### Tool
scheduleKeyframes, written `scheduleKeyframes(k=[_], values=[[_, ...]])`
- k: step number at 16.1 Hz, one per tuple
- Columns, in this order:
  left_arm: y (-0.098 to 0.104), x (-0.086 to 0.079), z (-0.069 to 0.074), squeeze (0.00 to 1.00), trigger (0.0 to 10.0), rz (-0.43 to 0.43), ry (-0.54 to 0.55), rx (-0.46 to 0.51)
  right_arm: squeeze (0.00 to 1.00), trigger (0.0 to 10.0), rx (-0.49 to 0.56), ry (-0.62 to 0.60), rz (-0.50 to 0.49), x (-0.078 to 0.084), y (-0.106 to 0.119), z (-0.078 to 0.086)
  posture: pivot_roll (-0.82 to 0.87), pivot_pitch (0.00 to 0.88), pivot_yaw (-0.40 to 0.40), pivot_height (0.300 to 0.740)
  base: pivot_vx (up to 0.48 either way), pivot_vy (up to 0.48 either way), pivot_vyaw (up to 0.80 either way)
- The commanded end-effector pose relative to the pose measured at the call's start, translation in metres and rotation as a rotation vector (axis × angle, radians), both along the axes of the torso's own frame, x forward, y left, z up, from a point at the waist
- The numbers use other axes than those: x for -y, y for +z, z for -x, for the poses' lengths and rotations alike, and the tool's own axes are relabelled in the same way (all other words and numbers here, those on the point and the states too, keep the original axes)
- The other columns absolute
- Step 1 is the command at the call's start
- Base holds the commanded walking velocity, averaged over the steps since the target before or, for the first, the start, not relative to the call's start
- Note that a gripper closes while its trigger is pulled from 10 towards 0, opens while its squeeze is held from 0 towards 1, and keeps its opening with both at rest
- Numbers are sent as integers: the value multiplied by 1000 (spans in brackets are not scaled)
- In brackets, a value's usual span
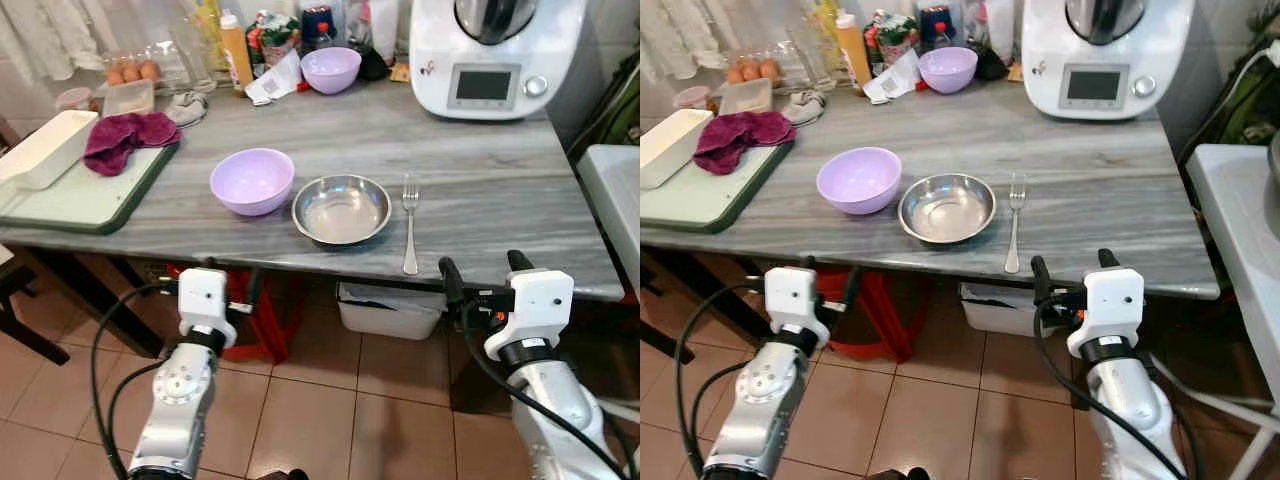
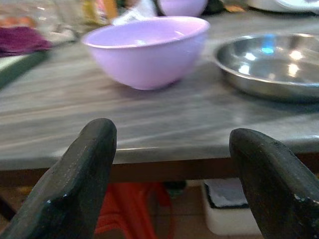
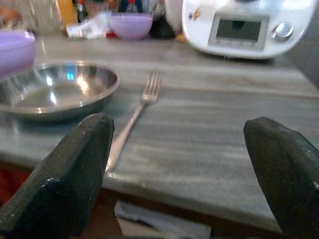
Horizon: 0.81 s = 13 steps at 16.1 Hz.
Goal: Setting the table
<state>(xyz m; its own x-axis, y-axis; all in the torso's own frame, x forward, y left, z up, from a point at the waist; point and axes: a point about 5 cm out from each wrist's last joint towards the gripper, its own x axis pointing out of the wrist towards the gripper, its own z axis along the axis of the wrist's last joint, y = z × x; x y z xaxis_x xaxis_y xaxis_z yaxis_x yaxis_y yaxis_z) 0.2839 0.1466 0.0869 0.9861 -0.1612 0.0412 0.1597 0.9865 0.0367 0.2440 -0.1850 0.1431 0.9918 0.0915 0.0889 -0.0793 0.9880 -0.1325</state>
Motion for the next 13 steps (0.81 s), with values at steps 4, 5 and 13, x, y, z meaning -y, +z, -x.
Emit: scheduleKeyframes(k=[4, 5, 13], values=[[-1, 5, 4, 0, 10000, -66, -124, 0, 0, 10000, -28, 61, 42, -24, 0, -11, -217, 81, 123, 740, 0, 0, 0], [-3, 6, 5, 0, 10000, -77, -119, -1, 0, 10000, -30, 39, 61, -23, -2, -12, -204, 70, 123, 740, 0, 0, 0], [-1, -23, 14, 0, 10000, -33, 152, 11, 0, 10000, -1, -67, -87, -24, -7, -23, -104, 56, 58, 740, 0, 0, 0]])
